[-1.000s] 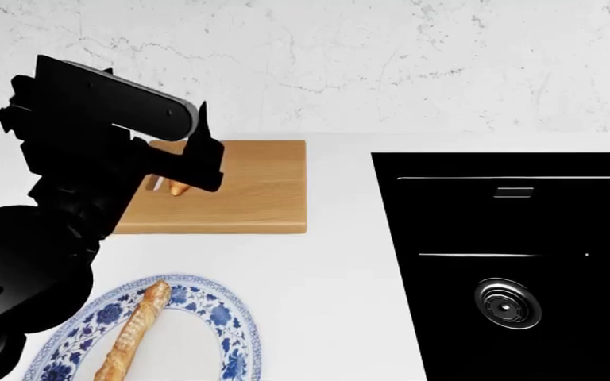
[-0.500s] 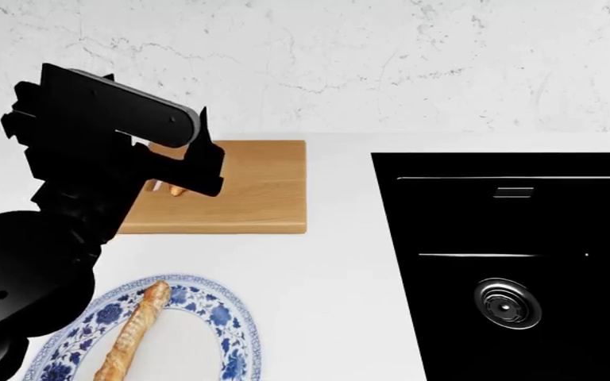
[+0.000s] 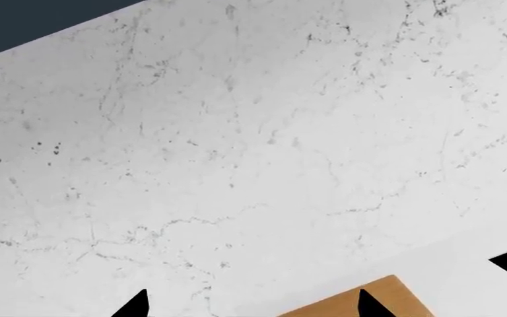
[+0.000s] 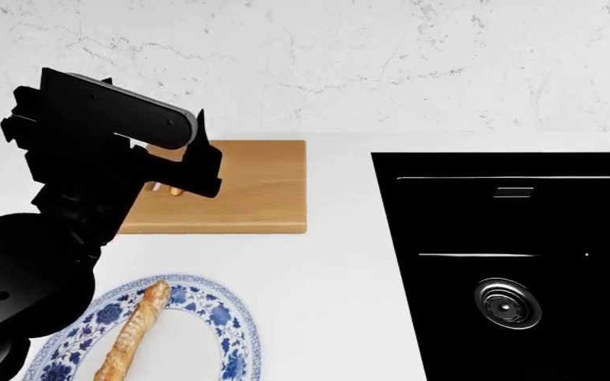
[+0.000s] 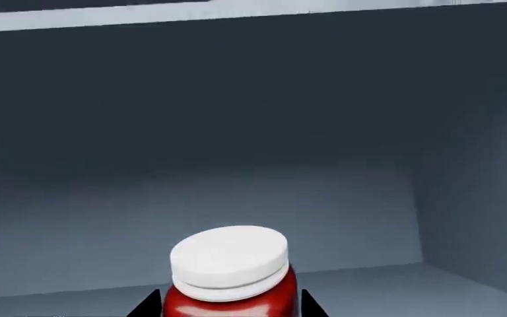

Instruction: From the different types of pastries on the counter, select a croissant and place it on the cutting board. Then retrieve a jar of jam from the cabinet and place it alongside the croissant on the cutting board.

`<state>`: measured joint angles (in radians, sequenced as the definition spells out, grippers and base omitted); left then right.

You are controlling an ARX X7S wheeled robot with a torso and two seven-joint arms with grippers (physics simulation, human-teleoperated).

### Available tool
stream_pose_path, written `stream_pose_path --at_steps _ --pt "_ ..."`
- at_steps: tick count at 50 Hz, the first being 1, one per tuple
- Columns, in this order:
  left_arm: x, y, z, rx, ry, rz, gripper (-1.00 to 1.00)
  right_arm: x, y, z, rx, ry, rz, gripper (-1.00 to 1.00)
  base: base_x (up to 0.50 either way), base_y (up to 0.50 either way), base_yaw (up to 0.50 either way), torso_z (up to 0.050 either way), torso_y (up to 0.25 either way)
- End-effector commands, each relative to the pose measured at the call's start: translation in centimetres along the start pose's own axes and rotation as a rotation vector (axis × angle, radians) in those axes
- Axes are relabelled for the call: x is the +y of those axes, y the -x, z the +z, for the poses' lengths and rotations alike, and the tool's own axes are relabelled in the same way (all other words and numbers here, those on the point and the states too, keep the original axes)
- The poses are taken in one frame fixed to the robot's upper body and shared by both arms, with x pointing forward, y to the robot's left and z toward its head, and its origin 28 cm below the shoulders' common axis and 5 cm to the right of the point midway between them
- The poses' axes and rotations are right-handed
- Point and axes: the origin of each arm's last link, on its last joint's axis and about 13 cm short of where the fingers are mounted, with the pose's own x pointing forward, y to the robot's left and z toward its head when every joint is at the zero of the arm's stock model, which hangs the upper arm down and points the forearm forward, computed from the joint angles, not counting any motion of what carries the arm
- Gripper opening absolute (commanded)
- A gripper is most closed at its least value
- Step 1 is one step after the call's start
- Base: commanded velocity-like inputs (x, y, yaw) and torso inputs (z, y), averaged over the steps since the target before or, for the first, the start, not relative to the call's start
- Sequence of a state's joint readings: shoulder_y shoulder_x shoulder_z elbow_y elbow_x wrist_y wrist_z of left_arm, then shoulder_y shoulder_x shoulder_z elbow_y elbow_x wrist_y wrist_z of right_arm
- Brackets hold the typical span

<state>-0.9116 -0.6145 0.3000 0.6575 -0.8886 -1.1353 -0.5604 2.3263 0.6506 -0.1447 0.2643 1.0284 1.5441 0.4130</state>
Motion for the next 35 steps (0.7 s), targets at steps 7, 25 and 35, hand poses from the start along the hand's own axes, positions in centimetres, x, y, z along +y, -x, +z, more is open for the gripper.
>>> stream_pose_path --at_steps 7,25,35 --pt "0.0 0.1 -0.1 0.001 0.002 0.001 1.00 -1.1 7.2 -0.4 -0.086 0.095 0.000 -1.00 0.00 0.00 0.00 0.000 0.000" --pt "-0.2 0.0 -0.3 0.006 0.002 0.000 1.00 -2.2 10.8 -1.8 0.019 0.105 -0.015 -1.00 0.00 0.00 0.00 0.000 0.000" --pt "-0.2 -0.1 -0.6 0.011 0.004 0.001 1.00 -2.5 10.9 -2.6 0.122 0.133 -0.028 -1.00 0.00 0.00 0.00 0.000 0.000"
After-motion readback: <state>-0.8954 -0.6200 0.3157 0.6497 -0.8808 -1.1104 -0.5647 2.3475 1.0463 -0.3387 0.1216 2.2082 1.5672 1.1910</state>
